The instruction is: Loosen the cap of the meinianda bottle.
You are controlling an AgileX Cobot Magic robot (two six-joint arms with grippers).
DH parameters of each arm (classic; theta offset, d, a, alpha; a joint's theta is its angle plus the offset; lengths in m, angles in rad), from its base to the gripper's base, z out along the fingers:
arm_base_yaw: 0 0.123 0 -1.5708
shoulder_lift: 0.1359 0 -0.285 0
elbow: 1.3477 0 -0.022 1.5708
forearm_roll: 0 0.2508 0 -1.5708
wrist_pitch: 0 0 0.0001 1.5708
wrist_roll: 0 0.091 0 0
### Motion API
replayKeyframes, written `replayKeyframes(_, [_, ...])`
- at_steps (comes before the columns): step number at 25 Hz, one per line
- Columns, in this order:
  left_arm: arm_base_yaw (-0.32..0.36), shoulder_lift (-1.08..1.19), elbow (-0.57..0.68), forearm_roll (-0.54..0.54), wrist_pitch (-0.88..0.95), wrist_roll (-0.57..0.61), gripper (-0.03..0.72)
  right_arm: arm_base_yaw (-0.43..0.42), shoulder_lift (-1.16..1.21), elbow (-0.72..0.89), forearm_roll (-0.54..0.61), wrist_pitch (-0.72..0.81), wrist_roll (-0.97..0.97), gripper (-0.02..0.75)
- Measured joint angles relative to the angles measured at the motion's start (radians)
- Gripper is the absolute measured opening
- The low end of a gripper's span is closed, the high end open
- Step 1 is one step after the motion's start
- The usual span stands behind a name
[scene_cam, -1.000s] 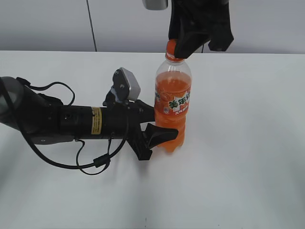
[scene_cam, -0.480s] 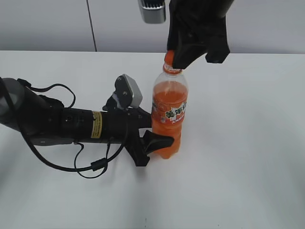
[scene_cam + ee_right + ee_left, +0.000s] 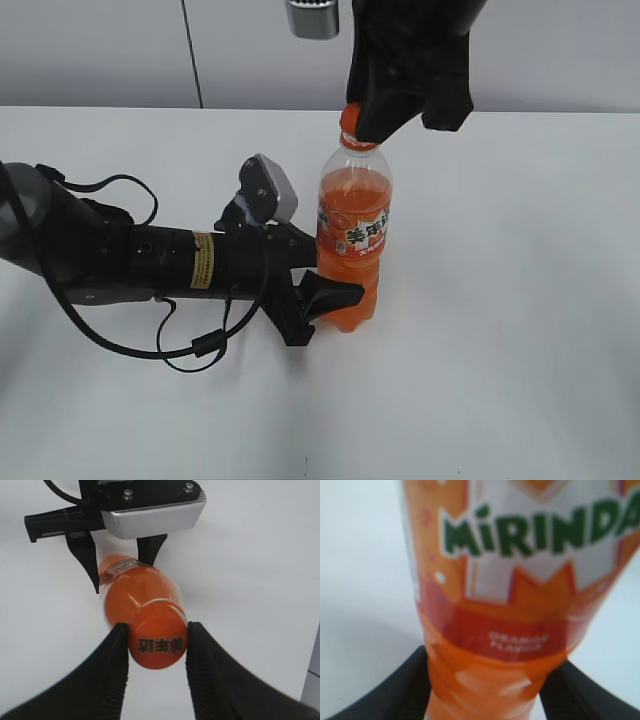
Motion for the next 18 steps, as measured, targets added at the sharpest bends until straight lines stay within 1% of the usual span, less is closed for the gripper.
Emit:
replayKeyframes(3, [0.000,0.000,0.000,0.000,-0.001,0.000,0.399,0.000,-0.013,0.000,-0.008,0.000,0.037,0.270])
replayKeyframes(5, [0.000,0.000,0.000,0.000,-0.001,0.000,0.399,0.000,-0.030,-0.010,-0.032,0.000,0.103,0.270])
replayKeyframes(9, [0.000,0.000,0.000,0.000,-0.001,-0.001,0.399,-0.005,-0.050,-0.053,-0.122,0.000,0.344,0.270])
replayKeyframes(11, [0.000,0.000,0.000,0.000,-0.001,-0.001,0.399,-0.022,-0.052,-0.067,-0.139,0.000,0.462,0.270])
replayKeyframes(15, [0.000,0.000,0.000,0.000,-0.001,-0.001,0.398,-0.091,-0.053,-0.069,-0.155,0.000,0.681,0.270])
replayKeyframes(18, [0.000,0.000,0.000,0.000,-0.001,-0.001,0.398,-0.174,-0.053,-0.069,-0.158,0.000,0.870,0.270])
